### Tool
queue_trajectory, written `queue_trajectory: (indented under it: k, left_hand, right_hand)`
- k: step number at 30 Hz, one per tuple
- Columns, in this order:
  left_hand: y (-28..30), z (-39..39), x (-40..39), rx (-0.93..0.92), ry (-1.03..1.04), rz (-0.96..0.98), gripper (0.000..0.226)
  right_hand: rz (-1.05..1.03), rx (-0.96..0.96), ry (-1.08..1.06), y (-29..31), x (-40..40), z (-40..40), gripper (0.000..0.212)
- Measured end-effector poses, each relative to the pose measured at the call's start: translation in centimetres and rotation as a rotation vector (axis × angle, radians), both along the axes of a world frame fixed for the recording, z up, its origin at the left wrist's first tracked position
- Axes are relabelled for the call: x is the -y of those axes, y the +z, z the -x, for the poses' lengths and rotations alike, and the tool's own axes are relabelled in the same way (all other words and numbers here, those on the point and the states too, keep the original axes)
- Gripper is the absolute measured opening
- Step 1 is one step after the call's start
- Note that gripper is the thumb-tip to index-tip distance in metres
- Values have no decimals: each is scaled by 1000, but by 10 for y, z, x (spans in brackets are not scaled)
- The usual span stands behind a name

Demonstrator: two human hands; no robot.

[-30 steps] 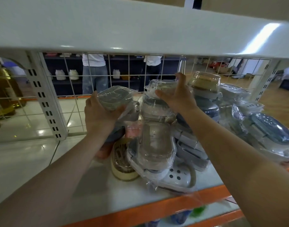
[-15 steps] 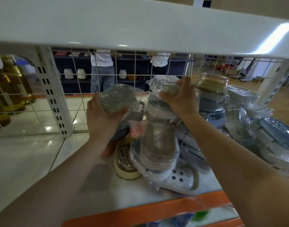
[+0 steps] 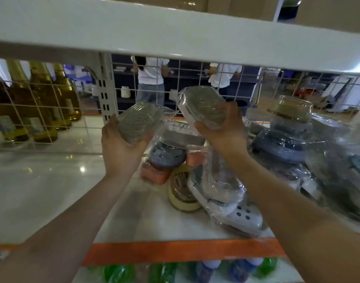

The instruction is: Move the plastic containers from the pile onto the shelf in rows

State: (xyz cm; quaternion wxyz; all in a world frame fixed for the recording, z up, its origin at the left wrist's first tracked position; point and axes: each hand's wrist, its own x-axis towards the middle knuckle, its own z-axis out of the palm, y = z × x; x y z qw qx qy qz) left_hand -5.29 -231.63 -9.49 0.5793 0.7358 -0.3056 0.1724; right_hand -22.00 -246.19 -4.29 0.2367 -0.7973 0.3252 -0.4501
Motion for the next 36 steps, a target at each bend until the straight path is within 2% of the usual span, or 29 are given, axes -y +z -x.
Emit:
queue_trajectory:
  k: [8, 13, 19, 25, 36]
  left_hand:
    - [-17, -30, -74, -46, 101, -73, 89]
    - [-23, -46, -131, -50, 155, -148, 87]
    - [-30, -71, -222, -60, 174, -203, 80]
    - [-36, -102, -324, -54, 223, -312, 92]
    - [-40, -158, -476, -121, 461, -317, 91]
  right_hand:
    - [32, -73, 127, -16, -64, -32, 66]
    - [-38, -111, 183, -28, -111, -61, 61]
    - [-69, -138, 258, -50, -186, -102, 65]
    - [-56, -129, 347, -67, -282, -145, 64]
    - [-140, -121, 536, -73, -406, -246, 62]
